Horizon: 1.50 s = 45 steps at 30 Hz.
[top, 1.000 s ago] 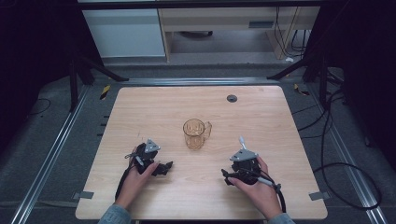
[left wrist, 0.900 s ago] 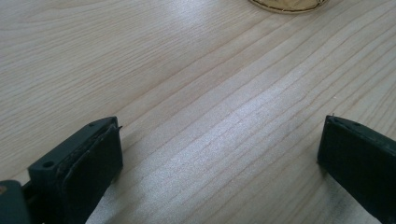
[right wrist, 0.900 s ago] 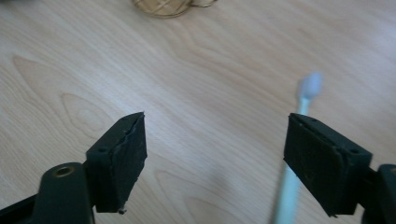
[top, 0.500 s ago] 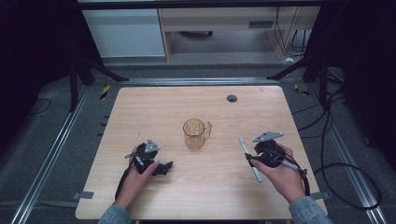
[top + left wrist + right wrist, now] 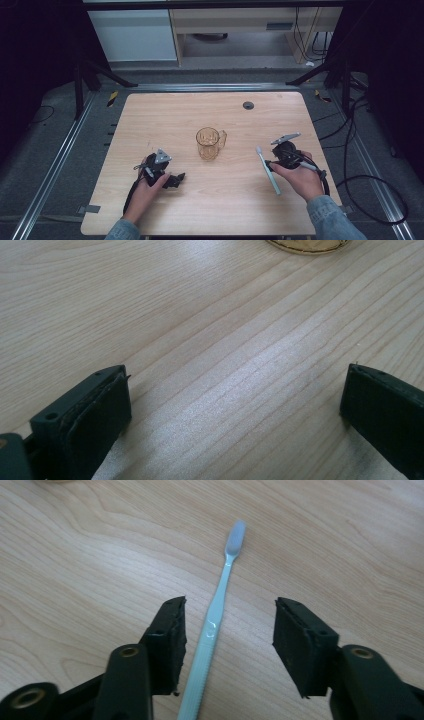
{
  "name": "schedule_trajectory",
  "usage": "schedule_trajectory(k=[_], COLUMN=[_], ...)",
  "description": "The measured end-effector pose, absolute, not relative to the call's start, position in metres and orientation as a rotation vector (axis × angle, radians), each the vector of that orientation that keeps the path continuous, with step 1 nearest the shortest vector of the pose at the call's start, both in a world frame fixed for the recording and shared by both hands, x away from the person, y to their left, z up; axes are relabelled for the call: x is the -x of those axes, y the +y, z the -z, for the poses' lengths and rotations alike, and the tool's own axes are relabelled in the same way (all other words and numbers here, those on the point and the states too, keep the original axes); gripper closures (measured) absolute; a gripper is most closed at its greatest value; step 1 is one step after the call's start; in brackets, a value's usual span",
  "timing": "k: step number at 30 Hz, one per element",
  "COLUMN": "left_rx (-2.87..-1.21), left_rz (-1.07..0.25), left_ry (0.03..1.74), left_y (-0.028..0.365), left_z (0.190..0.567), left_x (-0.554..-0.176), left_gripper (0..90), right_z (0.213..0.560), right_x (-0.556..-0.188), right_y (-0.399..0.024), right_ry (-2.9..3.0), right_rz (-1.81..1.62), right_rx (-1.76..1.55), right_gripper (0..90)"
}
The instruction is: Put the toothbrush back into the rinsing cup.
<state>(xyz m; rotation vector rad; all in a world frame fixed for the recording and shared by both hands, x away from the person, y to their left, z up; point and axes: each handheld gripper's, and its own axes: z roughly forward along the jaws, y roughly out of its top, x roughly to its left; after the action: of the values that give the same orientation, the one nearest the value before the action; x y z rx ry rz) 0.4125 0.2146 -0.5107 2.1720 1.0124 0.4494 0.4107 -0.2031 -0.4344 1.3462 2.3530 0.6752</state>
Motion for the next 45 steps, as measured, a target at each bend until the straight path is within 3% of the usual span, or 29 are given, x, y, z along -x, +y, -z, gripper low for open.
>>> schedule_trajectory(k=[15, 45], left_rx=[-2.176, -2.176], left_rz=[-0.447, -0.447], left_ry=[1.010, 1.011], left_y=[0.214, 0.214], left_z=[0.511, 0.511], left_x=[-0.413, -0.413], left_gripper=[0.0, 0.0], right_z=[0.454, 0.457], right_x=[-0.434, -0.451], right_y=[-0.199, -0.185], right_ry=[2.426, 2.544], right_rz=[-0.599, -0.379], right_rx=[-1.414, -1.572], right_gripper=[65.3, 67.2])
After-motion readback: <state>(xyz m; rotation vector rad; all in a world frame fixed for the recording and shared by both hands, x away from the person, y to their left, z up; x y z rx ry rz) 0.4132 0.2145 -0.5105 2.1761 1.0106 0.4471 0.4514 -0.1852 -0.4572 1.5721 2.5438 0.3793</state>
